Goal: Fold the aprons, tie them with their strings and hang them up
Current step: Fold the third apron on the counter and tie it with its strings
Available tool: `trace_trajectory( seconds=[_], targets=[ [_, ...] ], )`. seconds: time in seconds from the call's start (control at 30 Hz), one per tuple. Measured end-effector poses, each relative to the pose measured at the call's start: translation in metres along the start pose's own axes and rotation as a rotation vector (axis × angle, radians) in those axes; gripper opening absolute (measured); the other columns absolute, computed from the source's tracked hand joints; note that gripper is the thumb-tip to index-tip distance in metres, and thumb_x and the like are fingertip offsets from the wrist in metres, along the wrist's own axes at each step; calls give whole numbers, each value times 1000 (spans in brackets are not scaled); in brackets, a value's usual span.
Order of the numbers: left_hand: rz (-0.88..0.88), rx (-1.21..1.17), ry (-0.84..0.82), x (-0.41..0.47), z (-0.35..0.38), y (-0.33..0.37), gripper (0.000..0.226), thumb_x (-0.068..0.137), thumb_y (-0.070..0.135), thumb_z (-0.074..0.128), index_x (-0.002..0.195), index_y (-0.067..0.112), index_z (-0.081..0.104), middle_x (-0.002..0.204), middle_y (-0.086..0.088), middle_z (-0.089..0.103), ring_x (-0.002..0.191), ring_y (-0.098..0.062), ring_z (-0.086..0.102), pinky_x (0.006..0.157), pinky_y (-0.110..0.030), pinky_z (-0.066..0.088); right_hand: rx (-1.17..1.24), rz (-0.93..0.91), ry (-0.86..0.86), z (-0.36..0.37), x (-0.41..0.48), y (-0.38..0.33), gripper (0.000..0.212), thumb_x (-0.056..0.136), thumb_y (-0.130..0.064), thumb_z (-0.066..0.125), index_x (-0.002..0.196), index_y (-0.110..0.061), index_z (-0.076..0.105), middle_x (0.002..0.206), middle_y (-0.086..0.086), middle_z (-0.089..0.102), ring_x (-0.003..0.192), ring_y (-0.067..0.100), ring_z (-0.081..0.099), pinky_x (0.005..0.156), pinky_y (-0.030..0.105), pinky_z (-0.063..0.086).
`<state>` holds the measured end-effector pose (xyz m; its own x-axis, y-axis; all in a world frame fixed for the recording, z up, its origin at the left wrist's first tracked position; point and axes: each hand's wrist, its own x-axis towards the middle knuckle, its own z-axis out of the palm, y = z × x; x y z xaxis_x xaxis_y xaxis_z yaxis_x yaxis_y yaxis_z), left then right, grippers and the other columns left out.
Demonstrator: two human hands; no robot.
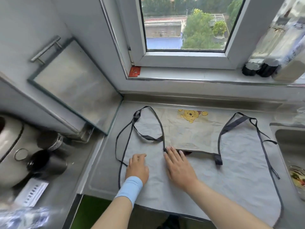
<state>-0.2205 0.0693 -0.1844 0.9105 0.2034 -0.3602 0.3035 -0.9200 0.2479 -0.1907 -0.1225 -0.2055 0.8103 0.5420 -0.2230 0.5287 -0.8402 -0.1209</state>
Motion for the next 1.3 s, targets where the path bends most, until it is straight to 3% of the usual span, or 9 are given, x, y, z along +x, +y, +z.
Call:
trace_trajectory(
  seconds=[0.13, 0.2, 0.27, 0.33, 0.4, 0.7, 1.0, 1.17, 1.3],
  targets=[
    [-83, 257, -210, -30, -3, -43, 62, 97, 41, 37, 151, 37, 7, 161, 3, 1, 145, -24, 11, 110, -44, 30, 27, -72, -159, 15, -14, -31, 62, 72, -35, 61, 129, -11, 63, 139, 13, 57, 124, 30, 58, 98, 47, 48],
    [-252, 249, -224, -36, -13, -60, 57, 99, 40, 31, 152, 31, 11, 159, -1, 8, 142, -27, 19, 109, -45, 31, 77, -43, -223, 13, -19, -39, 64, 71, -39, 47, 125, -12, 65, 138, 13, 57, 118, 31, 63, 86, 45, 56],
    [-347, 258, -218, -36, -23, -69, 51, 98, 36, 32, 147, 22, 25, 153, -6, 25, 136, -28, 31, 108, -42, 31, 83, -18, -200, 7, -19, -40, 67, 78, -37, 43, 140, -11, 52, 154, 13, 35, 135, 34, 48, 99, 50, 47],
    [-353, 212, -215, -31, -29, -71, 48, 97, 37, 35, 141, 18, 36, 147, -7, 35, 132, -27, 37, 107, -41, 33, 59, -31, -204, 2, -18, -39, 72, 90, -34, 43, 155, -14, 21, 164, 11, 4, 151, 31, 12, 117, 49, 22],
    [-367, 81, -236, -27, -33, -68, 50, 96, 39, 41, 140, 16, 38, 146, -7, 36, 130, -28, 40, 104, -42, 39, 49, 8, -219, -3, -16, -45, 75, 93, -33, 45, 156, -15, 9, 165, 11, -4, 152, 28, 0, 120, 45, 12],
    [-584, -280, -141, -5, -20, -72, 45, 86, 20, 59, 124, 8, 37, 129, -15, 52, 114, -34, 55, 94, -44, 50, 106, 173, -162, 2, -22, -68, 53, 100, -15, 34, 152, -17, 22, 165, 11, 2, 152, 28, 4, 115, 42, 25],
    [-351, -103, -149, 0, -21, -88, 28, 93, 18, 42, 109, 14, 64, 122, -8, 52, 109, -30, 54, 87, -38, 49, 84, 254, -228, 12, -30, -82, 83, 92, -42, 54, 156, -21, 7, 165, 6, -8, 152, 26, -2, 120, 42, 20],
    [-354, -739, -7, -2, -35, -91, 13, 81, 15, 54, 93, 10, 57, 100, -15, 64, 77, -24, 54, 75, -28, 46, 102, 285, -249, 8, -25, -96, 83, 89, -42, 58, 154, -23, 10, 165, 7, -7, 152, 29, 0, 117, 45, 25],
    [-374, -1446, -342, -2, -53, -93, 50, 75, 5, 67, 120, 13, 47, 112, -16, 65, 97, -33, 66, 85, -48, 56, 125, 309, -283, 0, -18, -120, 83, 88, -44, 61, 153, -21, 15, 165, 7, -4, 151, 33, 1, 116, 50, 26]
  ],
)
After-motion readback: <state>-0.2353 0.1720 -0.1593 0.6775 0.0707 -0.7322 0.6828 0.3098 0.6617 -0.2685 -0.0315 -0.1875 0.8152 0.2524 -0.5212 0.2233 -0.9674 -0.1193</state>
